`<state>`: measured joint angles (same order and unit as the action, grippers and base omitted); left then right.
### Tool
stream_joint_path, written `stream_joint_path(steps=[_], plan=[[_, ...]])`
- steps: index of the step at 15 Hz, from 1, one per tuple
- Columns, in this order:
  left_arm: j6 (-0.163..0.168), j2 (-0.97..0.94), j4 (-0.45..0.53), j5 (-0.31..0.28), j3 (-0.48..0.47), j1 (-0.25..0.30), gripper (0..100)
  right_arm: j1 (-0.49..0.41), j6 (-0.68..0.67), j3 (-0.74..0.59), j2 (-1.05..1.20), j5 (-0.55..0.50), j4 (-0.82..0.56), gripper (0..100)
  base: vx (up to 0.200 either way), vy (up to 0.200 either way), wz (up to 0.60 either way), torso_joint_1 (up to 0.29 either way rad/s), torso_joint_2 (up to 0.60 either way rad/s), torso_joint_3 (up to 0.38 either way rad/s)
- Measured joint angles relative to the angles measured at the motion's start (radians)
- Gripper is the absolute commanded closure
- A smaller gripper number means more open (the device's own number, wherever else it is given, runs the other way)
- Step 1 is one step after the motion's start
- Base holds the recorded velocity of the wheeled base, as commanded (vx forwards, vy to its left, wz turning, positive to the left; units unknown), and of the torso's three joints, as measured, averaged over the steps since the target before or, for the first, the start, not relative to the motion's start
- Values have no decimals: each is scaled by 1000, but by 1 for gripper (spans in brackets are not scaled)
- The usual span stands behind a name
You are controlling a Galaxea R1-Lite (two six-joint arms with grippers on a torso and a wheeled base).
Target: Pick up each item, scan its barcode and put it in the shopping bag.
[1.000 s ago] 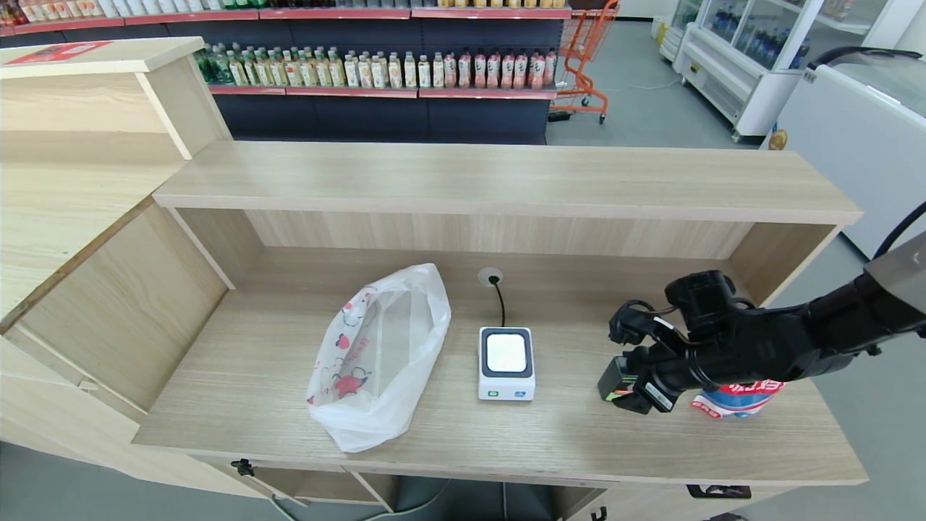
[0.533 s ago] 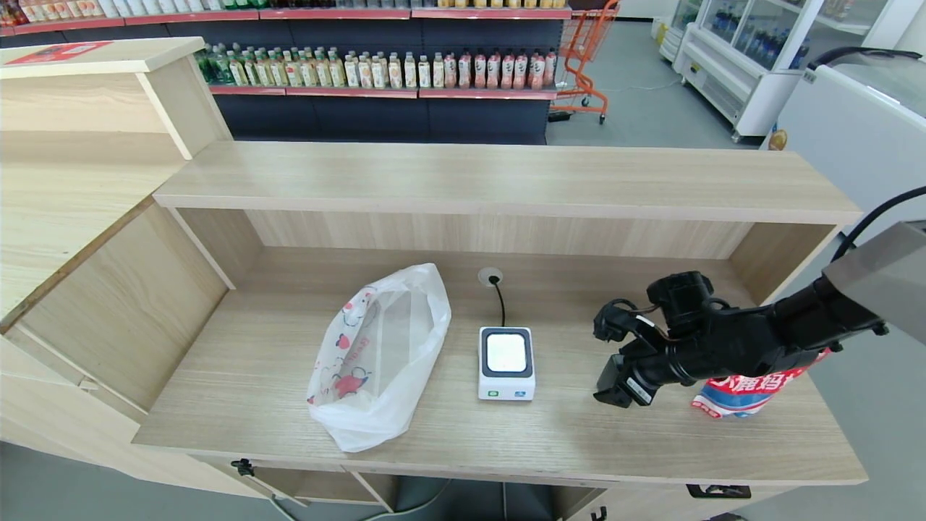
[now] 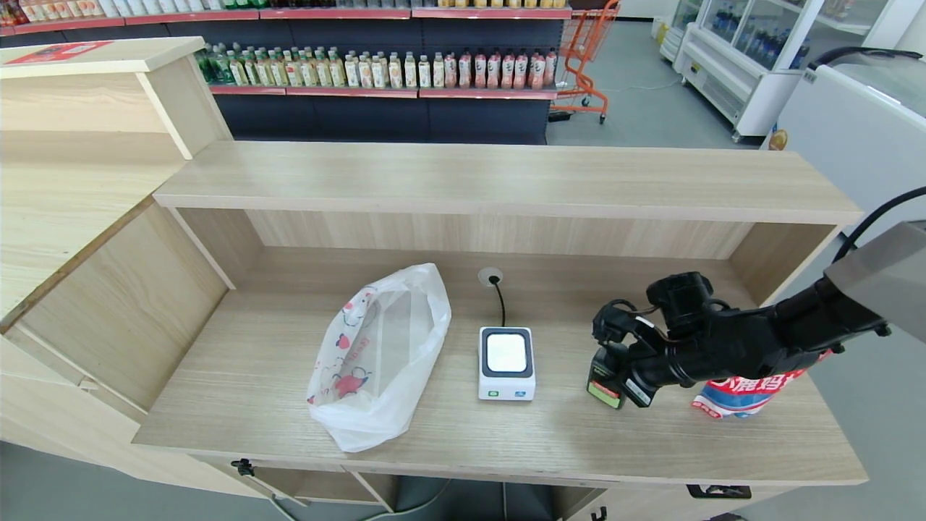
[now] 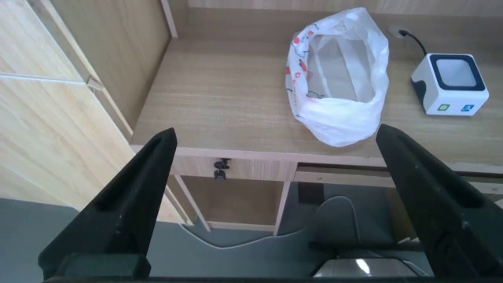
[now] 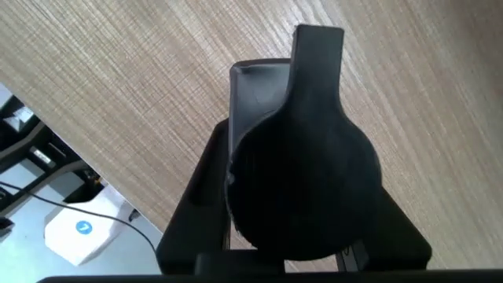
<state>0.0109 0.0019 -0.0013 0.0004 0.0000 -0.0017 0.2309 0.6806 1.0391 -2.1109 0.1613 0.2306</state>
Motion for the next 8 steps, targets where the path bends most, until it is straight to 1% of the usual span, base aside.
stream_joint_path(steps=[1,4,5,7,8], plan=[[0,0,0,0,0,0,0,0,-23,-14,24,4,15,100,0,0,0,0,0,0],[0,0,0,0,0,0,0,-2,-193,-71,155,11,38,100,0,0,0,0,0,0],[0,0,0,0,0,0,0,-3,-230,-98,218,12,49,100,0,0,0,0,0,0],[0,0,0,0,0,0,0,-13,-264,-204,363,13,109,100,0,0,0,0,0,0],[0,0,0,0,0,0,0,-18,-250,-282,425,13,166,100,0,0,0,0,0,0]])
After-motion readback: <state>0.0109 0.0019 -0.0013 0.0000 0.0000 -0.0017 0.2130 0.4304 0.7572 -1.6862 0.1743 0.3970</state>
